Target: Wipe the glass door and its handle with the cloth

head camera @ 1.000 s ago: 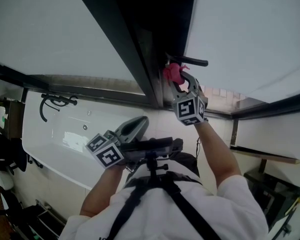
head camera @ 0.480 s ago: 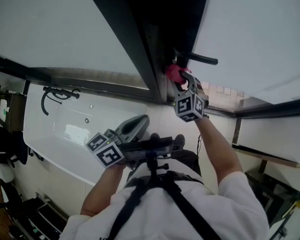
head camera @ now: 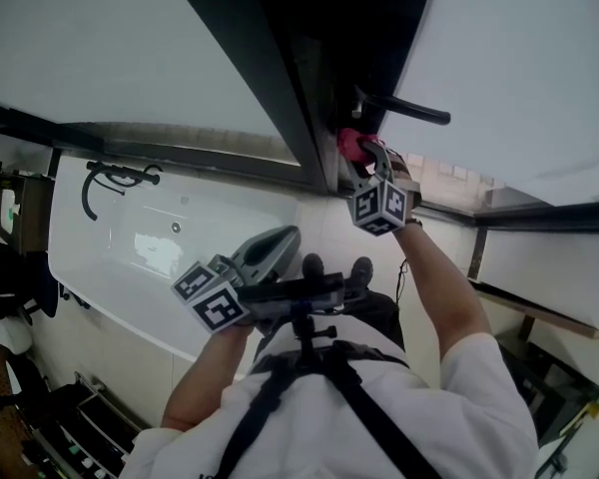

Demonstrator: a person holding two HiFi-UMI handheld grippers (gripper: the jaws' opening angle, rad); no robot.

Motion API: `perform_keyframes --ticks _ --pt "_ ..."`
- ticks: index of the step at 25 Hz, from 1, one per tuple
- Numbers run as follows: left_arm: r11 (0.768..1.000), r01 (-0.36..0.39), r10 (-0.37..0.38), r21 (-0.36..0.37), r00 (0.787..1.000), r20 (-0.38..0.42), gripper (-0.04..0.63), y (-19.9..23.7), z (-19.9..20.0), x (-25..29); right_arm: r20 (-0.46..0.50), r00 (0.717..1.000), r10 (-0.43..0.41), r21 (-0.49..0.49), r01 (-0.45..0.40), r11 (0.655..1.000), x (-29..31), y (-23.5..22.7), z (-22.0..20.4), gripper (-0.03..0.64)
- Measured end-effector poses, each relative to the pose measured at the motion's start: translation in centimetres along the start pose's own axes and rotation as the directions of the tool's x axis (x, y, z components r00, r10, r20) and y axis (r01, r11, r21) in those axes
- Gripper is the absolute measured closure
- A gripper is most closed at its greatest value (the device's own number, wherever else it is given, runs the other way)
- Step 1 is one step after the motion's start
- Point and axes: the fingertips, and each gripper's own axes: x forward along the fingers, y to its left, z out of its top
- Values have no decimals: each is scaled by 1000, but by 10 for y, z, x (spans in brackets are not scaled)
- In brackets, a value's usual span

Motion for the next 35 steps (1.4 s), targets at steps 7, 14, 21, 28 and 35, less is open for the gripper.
perform_keyframes --ticks 7,14,21,28,35 --pt "1000 -25 25 -17 1000 -5 603 8 -5 -2 -42 998 40 -36 -42 998 13 16 -18 508" --pt "998 -68 68 0 998 1 603 16 -5 -2 -90 993 75 -64 -81 995 29 32 -40 508" --pt "995 -96 96 -5 995 7 603 22 -5 -6 -152 982 114 -69 -126 990 44 49 -63 508" --pt "993 -118 118 -26 993 5 603 27 -6 -10 -200 968 151 -85 -170 982 52 63 -79 508" --pt "994 -108 108 -14 994 3 603 30 0 -6 -257 951 171 -118 -207 971 64 67 -91 508"
